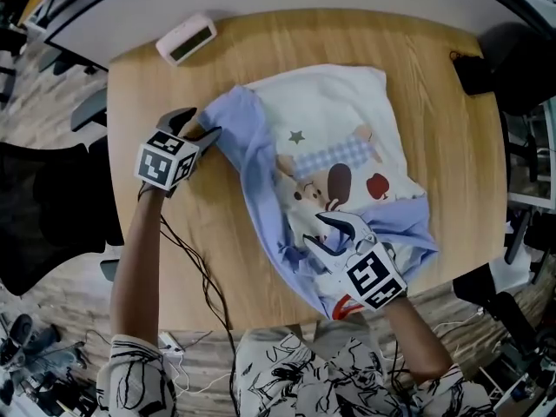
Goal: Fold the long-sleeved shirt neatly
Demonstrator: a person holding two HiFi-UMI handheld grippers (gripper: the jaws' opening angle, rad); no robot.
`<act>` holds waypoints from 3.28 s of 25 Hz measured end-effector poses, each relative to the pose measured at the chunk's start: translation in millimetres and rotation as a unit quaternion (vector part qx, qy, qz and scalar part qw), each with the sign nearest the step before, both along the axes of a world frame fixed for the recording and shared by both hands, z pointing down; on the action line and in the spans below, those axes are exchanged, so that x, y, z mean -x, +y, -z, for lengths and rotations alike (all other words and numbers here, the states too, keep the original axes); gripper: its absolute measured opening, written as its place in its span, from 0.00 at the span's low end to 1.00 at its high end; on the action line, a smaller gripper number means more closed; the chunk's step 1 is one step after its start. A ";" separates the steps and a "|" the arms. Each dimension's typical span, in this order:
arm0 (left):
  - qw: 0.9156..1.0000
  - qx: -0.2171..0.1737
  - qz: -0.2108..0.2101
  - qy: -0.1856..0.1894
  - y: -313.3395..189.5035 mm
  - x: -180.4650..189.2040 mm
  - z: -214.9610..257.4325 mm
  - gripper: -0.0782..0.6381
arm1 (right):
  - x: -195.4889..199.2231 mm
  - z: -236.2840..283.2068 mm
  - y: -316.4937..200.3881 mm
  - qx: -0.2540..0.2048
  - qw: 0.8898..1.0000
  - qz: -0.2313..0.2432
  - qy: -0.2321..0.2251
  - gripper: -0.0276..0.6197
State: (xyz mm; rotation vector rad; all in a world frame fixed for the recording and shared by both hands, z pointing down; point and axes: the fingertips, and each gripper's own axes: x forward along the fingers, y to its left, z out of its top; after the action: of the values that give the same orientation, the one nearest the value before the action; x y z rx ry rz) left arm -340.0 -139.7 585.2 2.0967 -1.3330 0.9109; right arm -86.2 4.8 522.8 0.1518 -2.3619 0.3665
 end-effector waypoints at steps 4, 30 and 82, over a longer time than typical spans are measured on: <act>0.999 0.026 -0.006 0.020 0.0 1.9 -12.2 0.40 | 7.8 -4.0 -5.4 0.004 1.000 -0.012 0.009 0.32; 0.968 -0.193 0.156 0.025 278.0 86.9 177.0 0.15 | 6.3 -39.1 12.8 0.005 0.996 -0.009 0.090 0.31; 0.956 -0.274 -0.034 0.095 154.2 -459.8 274.5 0.15 | -219.1 16.8 -30.9 -0.046 0.998 0.017 0.031 0.33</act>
State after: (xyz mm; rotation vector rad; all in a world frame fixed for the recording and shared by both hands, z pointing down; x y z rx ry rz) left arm 119.8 14.5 310.7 2.5748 -1.5429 0.3663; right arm 133.0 -26.0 506.0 0.1630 -2.3181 0.2328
